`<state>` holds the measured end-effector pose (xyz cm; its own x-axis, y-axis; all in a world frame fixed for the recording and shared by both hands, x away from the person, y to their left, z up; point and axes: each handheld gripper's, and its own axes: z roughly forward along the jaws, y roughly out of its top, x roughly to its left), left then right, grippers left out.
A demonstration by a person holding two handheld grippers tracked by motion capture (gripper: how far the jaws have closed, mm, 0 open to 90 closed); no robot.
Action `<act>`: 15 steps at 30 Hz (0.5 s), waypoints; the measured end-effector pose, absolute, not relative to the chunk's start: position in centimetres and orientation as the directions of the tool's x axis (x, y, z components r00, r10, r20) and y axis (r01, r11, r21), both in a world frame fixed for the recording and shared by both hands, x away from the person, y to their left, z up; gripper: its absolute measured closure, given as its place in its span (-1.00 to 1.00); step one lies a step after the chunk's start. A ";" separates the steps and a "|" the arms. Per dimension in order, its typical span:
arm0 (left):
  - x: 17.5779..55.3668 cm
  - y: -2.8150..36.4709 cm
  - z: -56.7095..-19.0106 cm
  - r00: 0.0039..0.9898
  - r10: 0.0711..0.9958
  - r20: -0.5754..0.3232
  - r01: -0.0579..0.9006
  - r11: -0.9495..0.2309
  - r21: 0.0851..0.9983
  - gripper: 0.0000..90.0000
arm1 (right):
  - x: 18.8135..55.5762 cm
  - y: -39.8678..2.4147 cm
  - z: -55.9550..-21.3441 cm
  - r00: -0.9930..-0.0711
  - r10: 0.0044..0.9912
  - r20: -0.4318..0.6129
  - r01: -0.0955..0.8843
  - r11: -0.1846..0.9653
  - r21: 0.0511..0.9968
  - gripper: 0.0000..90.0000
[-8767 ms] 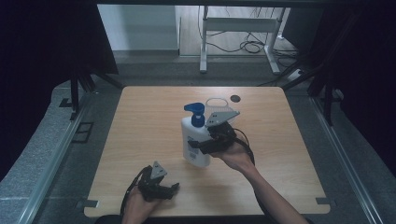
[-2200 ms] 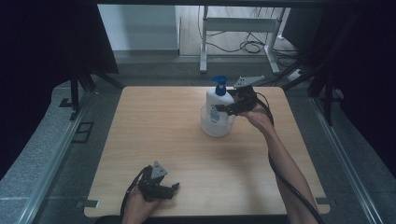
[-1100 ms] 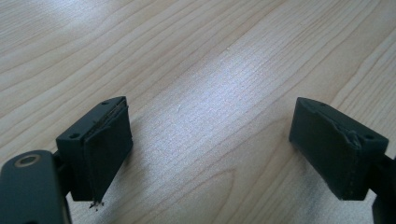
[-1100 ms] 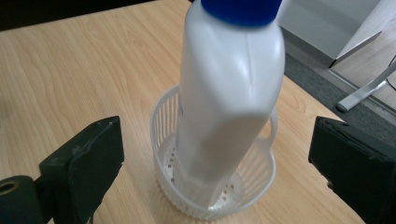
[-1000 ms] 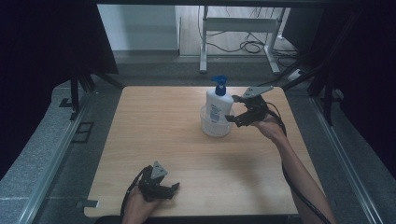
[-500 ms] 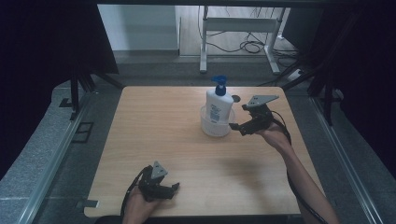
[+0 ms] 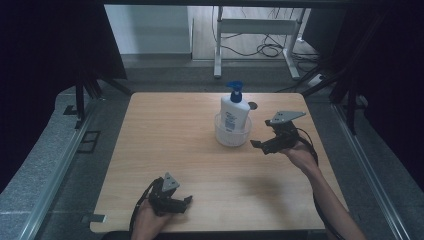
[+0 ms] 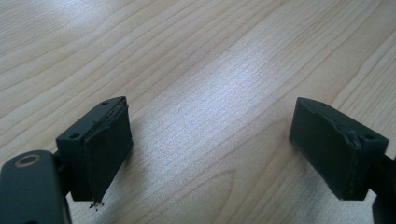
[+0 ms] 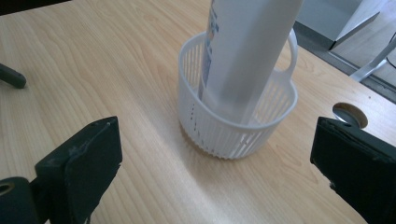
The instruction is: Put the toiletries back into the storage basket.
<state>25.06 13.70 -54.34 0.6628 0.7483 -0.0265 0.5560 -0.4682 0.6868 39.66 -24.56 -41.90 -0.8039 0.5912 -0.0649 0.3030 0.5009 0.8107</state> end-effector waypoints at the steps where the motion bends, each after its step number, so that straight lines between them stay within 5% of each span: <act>1: 25.1 13.7 -54.3 0.663 0.748 -0.027 0.556 -0.468 0.687 -0.72 | 39.5 -24.6 -42.0 -0.802 0.593 -0.065 0.305 0.501 0.810 -0.96; 15: 25.1 13.7 -54.3 0.662 0.749 -0.026 0.556 -0.468 0.687 -0.72 | 37.4 -25.7 -43.2 -0.789 0.611 -0.064 0.329 0.509 0.795 -0.97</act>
<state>25.06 13.70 -54.33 0.6624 0.7487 -0.0257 0.5560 -0.4683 0.6867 37.40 -25.75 -43.21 -0.7893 0.6106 -0.0644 0.3289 0.5090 0.7954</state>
